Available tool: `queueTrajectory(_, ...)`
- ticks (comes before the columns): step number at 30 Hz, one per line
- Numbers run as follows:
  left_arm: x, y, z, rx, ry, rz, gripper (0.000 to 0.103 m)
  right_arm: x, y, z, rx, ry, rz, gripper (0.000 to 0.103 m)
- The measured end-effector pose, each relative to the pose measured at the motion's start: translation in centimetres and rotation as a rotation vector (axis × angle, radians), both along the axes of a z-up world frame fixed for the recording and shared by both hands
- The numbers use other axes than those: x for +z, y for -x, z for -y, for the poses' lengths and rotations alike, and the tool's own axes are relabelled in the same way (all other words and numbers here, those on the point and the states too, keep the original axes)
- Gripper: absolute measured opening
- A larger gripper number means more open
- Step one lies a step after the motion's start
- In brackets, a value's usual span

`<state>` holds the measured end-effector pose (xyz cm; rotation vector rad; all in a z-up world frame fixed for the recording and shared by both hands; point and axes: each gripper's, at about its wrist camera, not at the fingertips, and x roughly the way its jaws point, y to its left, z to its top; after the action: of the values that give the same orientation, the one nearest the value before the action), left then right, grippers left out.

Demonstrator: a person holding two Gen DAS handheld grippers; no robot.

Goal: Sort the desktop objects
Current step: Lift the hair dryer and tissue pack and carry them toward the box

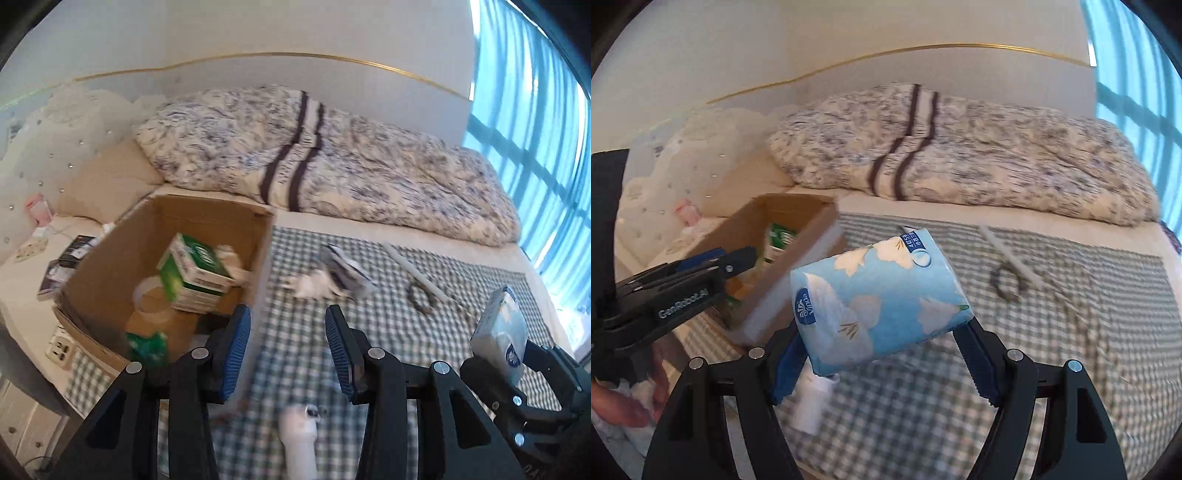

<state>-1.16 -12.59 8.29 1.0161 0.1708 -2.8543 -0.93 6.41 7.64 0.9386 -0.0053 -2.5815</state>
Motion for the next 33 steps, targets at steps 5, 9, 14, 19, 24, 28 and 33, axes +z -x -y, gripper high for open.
queueTrajectory(5, -1.0, 0.2, 2.3, -0.021, 0.017, 0.016, 0.054, -1.1, 1.5, 3.0, 0.032, -0.019, 0.011, 0.075)
queueTrajectory(9, -3.9, -1.2, 0.9, -0.046, 0.032, 0.04, 0.077, -2.5, 2.0, 2.3, 0.003, -0.036, 0.04, 0.075)
queueTrajectory(14, -7.5, -4.0, -1.9, -0.092, 0.02, 0.002, 0.091, -3.1, 2.9, -0.8, -0.07, -0.06, 0.056, 0.075)
queueTrajectory(19, -9.8, -5.1, -4.4, -0.077, -0.037, 0.029, 0.091, -3.4, 3.1, -3.2, -0.119, -0.063, 0.064, 0.075)
queueTrajectory(24, -12.8, -4.0, -6.4, -0.103, -0.004, 0.103, 0.091, -3.5, 3.1, -4.4, -0.136, -0.052, 0.072, 0.075)
queueTrajectory(28, -15.5, -2.5, -5.2, -0.045, -0.009, 0.172, 0.091, -3.8, 2.8, -4.6, -0.137, -0.049, 0.079, 0.075)
queueTrajectory(33, -18.3, -1.6, -4.1, -0.021, -0.015, 0.261, 0.044, -4.0, 2.7, -4.7, -0.135, -0.043, 0.088, 0.075)
